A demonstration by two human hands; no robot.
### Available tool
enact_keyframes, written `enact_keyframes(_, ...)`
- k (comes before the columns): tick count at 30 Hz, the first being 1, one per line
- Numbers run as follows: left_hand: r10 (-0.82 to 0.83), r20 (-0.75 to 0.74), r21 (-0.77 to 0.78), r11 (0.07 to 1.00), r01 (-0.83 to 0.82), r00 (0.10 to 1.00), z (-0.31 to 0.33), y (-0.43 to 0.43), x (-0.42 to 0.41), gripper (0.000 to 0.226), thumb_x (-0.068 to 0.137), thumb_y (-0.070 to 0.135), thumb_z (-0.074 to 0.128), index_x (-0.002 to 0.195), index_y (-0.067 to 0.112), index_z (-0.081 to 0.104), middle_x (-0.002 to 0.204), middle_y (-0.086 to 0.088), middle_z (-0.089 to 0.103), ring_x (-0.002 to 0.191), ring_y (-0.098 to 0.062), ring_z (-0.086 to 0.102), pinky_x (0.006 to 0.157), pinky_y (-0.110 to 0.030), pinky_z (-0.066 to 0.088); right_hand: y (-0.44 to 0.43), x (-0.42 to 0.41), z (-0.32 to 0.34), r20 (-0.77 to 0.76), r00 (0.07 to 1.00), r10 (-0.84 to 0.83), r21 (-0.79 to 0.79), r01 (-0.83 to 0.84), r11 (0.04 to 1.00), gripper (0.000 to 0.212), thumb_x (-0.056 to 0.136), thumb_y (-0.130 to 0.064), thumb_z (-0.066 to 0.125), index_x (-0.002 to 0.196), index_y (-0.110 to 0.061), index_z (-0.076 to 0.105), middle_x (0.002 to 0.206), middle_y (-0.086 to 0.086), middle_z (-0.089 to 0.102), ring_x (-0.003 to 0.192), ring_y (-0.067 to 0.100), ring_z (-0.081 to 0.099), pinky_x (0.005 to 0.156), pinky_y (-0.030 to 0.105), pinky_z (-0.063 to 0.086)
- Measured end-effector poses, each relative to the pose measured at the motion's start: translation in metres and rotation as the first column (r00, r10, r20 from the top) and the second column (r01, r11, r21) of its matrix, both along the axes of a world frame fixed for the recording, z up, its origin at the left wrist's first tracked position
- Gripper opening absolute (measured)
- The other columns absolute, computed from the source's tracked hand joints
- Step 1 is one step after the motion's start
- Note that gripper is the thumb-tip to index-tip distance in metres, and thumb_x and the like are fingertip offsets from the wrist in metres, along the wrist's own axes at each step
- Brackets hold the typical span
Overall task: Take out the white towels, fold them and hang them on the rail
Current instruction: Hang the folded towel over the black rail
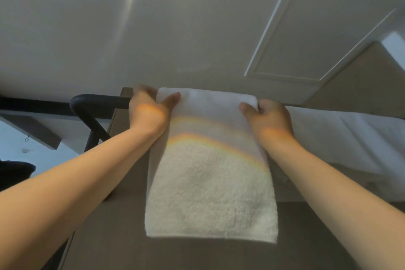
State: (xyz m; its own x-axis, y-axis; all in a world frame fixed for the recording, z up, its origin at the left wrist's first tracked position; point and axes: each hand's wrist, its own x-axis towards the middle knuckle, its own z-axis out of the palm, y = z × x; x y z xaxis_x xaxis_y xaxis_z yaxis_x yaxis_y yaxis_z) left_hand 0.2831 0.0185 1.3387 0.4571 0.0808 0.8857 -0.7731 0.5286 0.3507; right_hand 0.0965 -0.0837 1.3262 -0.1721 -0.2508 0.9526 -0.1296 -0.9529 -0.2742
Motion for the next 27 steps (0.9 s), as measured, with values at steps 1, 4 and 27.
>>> enact_keyframes(1, 0.062, 0.012, 0.002, 0.998, -0.062, 0.998, 0.008, 0.0, 0.0, 0.054, 0.083, 0.044, 0.072, 0.121, 0.01, 0.052, 0.121, -0.012, 0.06, 0.101, -0.026, 0.056, 0.079, -0.029, 0.042, -0.001, 0.001, 0.006, -0.01, 0.999, -0.043, -0.001, 0.043, 0.999, 0.046, 0.092, -0.033, 0.063, 0.058, -0.01, 0.044, 0.055, 0.004, 0.042, 0.061, 0.025, 0.043, 0.047, 0.026, 0.028)
enact_keyframes(4, 0.324, 0.095, 0.059, 0.942, -0.33, 0.941, 0.028, -0.004, 0.003, 0.047, 0.089, 0.049, 0.062, 0.121, 0.019, 0.047, 0.122, -0.01, 0.059, 0.11, -0.032, 0.057, 0.086, -0.037, 0.042, -0.006, 0.006, 0.023, -0.054, 0.985, -0.164, 0.044, 0.166, 0.985, 0.05, 0.093, -0.037, 0.061, 0.057, -0.01, 0.04, 0.057, 0.005, 0.041, 0.067, 0.026, 0.049, 0.052, 0.036, 0.027)
enact_keyframes(27, 0.423, 0.331, 0.099, 0.873, -0.478, 0.843, -0.024, 0.001, 0.008, 0.079, 0.072, 0.071, 0.061, 0.13, 0.02, 0.043, 0.13, -0.005, 0.046, 0.126, -0.029, 0.035, 0.104, -0.046, 0.035, -0.009, 0.02, 0.032, -0.334, 0.709, -0.621, -0.21, 0.587, 0.782, 0.054, 0.098, -0.059, 0.026, 0.106, -0.016, 0.059, 0.126, 0.011, 0.062, 0.121, 0.029, 0.052, 0.105, 0.046, 0.031)
